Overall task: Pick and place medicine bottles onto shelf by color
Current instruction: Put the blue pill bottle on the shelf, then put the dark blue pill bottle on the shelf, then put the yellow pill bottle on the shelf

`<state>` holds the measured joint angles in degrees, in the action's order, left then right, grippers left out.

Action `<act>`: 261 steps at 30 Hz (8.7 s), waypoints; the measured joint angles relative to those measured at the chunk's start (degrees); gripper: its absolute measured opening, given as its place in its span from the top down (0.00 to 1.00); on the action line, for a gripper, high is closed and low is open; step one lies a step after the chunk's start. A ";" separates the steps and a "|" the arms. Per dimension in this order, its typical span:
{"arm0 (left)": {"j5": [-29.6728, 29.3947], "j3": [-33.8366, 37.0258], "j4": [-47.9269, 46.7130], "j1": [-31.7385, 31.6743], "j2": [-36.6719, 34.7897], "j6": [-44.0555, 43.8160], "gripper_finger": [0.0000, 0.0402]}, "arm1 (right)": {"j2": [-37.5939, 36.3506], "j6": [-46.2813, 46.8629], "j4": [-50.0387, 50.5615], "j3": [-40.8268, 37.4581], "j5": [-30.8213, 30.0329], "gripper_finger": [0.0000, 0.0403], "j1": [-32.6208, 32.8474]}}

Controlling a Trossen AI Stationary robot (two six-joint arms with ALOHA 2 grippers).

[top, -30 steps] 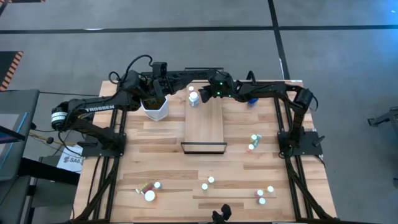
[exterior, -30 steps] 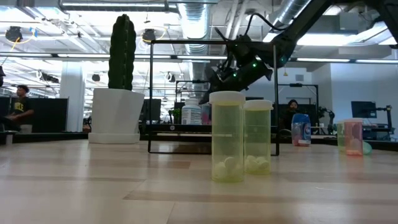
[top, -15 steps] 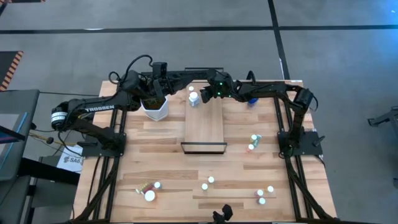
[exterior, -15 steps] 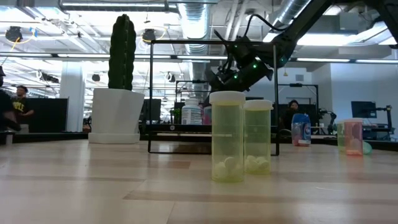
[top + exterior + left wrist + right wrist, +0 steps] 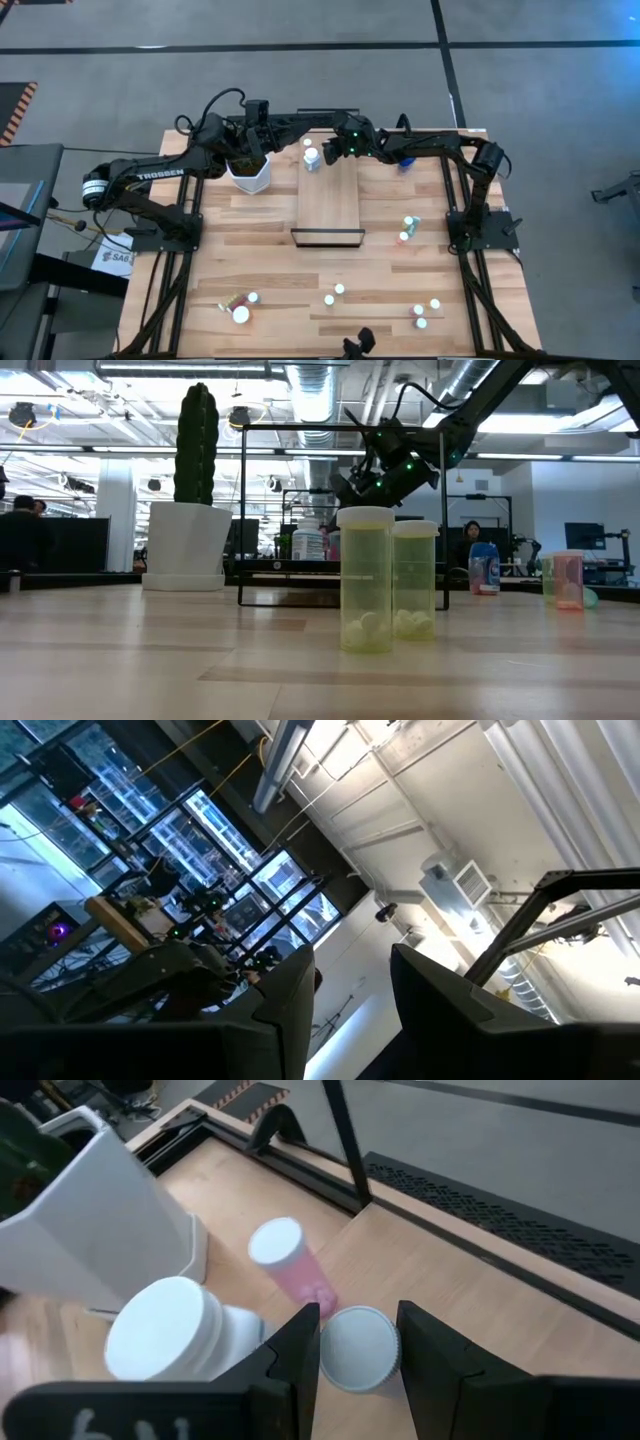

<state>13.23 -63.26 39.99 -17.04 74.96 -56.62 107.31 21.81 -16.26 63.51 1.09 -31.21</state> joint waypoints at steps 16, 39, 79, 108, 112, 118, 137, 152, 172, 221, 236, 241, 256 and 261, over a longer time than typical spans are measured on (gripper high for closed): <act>0.74 0.00 -0.05 0.00 0.00 0.00 0.70 | 2.57 0.81 -1.79 0.17 -1.47 0.67 0.94; 1.43 0.00 -0.24 -0.61 -0.02 -0.18 0.70 | 2.61 -2.16 -0.41 4.24 -0.62 0.46 1.56; 5.83 0.00 -0.63 -5.34 -0.02 0.48 0.70 | -18.78 -25.93 83.58 12.11 -2.93 0.41 -11.08; 32.41 0.00 0.96 -25.32 -0.02 -10.99 0.70 | -18.53 37.70 79.84 4.59 -11.77 0.41 -12.31; 33.39 0.00 1.09 -26.50 -0.02 -11.64 0.70 | -18.50 39.28 76.41 1.96 -12.00 0.41 -12.62; 34.68 0.00 1.09 -27.89 -0.02 -12.77 0.70 | -18.49 44.63 69.63 -4.11 -11.88 0.41 -13.54; 36.02 0.00 1.07 -29.75 -0.02 -13.29 0.70 | -18.45 47.21 58.41 -11.69 -18.15 0.41 -13.56; 36.00 0.00 1.07 -29.73 -0.02 -13.98 0.70 | -19.84 43.34 59.49 -10.19 -15.60 0.55 -9.16; 35.88 0.00 3.03 -23.19 -1.24 -16.69 0.70 | -15.23 31.23 58.68 13.04 -15.76 0.46 7.62; 32.87 0.00 6.99 -17.75 -12.11 -16.28 0.70 | 7.41 4.66 57.76 30.69 -8.43 0.41 -1.22; 34.12 0.00 6.97 -17.75 -12.09 -16.52 0.70 | 3.23 3.21 59.63 30.69 -7.00 0.39 -1.15; 34.64 0.00 6.97 -17.75 -12.09 -16.50 0.70 | -2.15 3.28 65.30 30.69 -7.00 0.39 0.01; 34.45 0.00 -2.19 -17.75 -12.07 -7.52 0.70 | -14.00 5.71 96.48 27.36 -11.87 0.41 17.92; 34.03 0.00 -2.54 -17.75 -12.07 -6.99 0.70 | -17.60 12.59 97.83 15.44 -10.50 0.43 21.95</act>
<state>47.27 -63.26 37.45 -34.79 62.89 -63.61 89.71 34.40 81.57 78.94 -9.41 -9.26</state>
